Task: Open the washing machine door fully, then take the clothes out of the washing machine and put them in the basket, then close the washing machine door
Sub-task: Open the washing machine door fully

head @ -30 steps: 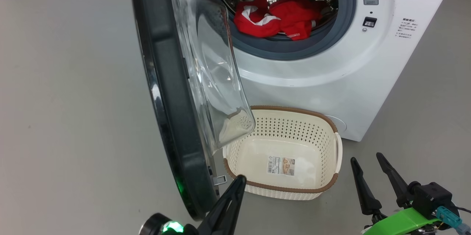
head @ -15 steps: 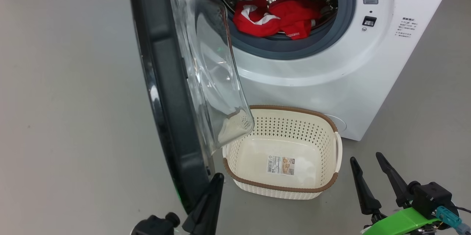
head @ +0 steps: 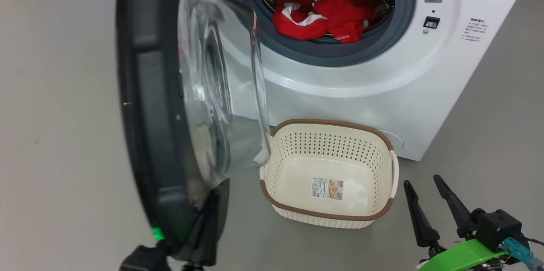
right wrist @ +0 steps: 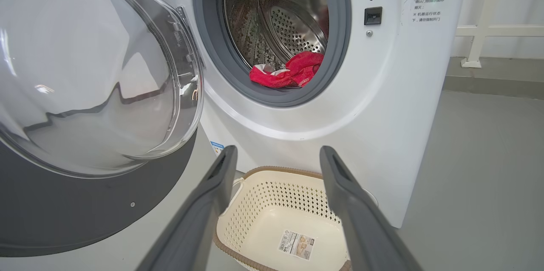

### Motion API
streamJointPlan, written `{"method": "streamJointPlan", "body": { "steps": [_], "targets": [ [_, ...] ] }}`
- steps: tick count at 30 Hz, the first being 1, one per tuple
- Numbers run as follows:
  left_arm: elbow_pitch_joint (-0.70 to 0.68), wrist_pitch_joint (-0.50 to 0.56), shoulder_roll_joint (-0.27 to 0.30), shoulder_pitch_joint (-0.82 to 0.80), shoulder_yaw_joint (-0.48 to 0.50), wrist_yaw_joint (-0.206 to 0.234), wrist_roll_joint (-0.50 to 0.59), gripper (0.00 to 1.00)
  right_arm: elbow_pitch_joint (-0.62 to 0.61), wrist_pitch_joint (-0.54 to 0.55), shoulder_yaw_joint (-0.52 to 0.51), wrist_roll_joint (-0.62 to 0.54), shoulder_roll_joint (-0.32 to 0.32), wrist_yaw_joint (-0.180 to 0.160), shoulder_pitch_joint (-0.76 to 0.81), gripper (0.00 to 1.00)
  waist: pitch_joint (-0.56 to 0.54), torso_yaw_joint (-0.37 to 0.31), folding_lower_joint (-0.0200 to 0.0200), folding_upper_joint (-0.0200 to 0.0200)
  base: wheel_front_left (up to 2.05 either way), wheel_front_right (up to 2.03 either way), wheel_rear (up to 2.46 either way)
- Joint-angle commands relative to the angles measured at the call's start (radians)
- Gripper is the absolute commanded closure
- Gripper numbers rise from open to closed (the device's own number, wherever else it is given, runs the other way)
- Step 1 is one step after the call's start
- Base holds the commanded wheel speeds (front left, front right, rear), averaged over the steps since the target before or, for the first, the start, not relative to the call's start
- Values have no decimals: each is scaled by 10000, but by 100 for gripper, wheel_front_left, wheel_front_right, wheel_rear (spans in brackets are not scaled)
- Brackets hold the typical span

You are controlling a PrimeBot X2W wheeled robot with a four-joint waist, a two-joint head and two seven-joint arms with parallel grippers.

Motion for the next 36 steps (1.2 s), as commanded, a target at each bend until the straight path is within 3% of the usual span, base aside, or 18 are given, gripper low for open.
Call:
{"method": "streamJointPlan", "body": {
  "steps": [1,17,27,36],
  "targets": [
    [-243,-49,98,-66,610,197,109,100,-269,-66,265,-61,-67,4,-264,0,6,15,0,0,0,0,0],
    [-301,-49,98,231,3396,348,375,100,-316,-67,394,-28,-85,4,-238,0,19,40,0,0,0,0,0],
    [122,-49,98,-181,5139,-66,609,100,-383,-67,429,-27,-151,4,-349,0,185,-87,0,0,0,0,0],
    [982,-49,98,-1264,7265,-575,914,100,-475,-67,503,-36,-243,4,-558,0,543,-222,0,0,0,0,0]
  ]
}}
